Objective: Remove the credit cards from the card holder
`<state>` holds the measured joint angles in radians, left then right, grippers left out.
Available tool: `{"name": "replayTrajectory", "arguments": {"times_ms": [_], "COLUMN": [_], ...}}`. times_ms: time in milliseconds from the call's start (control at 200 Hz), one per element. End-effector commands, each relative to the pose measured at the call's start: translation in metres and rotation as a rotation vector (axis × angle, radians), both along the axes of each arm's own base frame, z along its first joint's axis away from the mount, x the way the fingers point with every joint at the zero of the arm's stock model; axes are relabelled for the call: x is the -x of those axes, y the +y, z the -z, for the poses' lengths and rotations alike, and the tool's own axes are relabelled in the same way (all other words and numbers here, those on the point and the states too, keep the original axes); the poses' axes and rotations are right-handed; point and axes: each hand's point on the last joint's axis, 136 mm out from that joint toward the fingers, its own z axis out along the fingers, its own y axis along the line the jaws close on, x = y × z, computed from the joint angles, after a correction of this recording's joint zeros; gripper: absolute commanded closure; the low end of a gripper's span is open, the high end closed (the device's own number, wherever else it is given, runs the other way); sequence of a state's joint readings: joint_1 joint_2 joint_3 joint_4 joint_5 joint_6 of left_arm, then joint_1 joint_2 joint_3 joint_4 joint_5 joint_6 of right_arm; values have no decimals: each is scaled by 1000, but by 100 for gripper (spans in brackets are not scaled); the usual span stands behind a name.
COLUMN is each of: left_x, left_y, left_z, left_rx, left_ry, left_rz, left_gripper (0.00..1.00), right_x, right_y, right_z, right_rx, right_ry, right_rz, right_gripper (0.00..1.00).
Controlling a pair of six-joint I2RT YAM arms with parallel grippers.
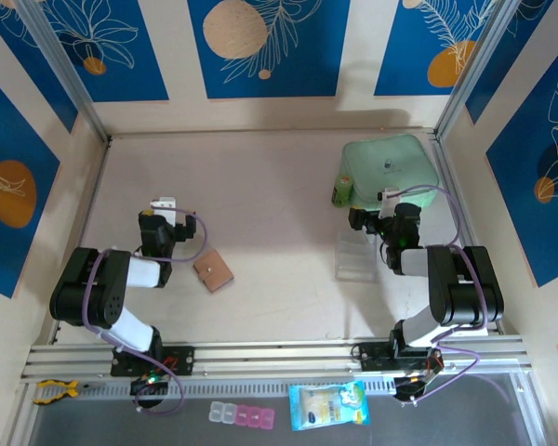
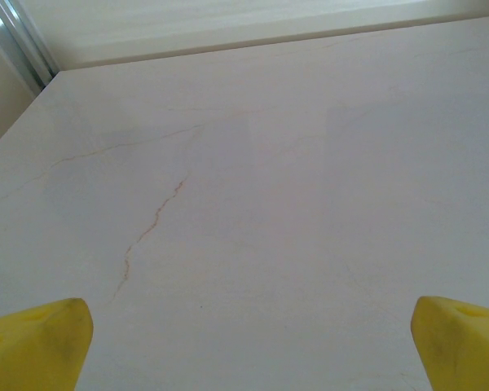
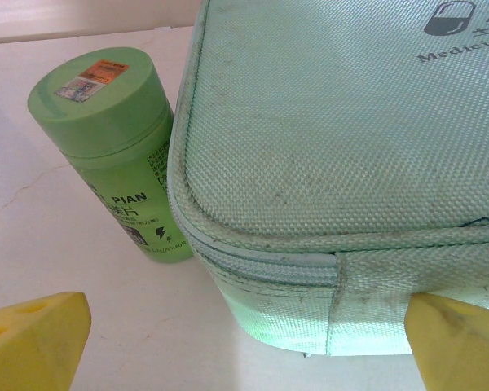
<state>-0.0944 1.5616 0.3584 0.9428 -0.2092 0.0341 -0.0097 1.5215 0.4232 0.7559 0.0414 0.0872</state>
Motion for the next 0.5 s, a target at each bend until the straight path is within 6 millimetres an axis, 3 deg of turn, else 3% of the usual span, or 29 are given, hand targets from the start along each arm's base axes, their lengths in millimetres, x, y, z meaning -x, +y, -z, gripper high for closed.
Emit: {"name": "replayTrajectory", "arguments": {"times_ms": [0, 290, 495], "left_x": [-3, -2, 0], "left_y": [-2, -1, 3], "left_z": [-5, -7, -23], "left_rx": [17, 15, 10], "left_ry": [-25, -28, -25], "left_rz": [14, 8, -18], "left_gripper": [0, 0, 0], "right_x": [-3, -4, -3], "right_y": [0, 1, 1], "right_z": [-8, -10, -21], "right_rx": [-6, -4, 1], "right_ry": [-34, -36, -27], "right_rz": [3, 3, 3], "right_gripper": [1, 1, 1]}}
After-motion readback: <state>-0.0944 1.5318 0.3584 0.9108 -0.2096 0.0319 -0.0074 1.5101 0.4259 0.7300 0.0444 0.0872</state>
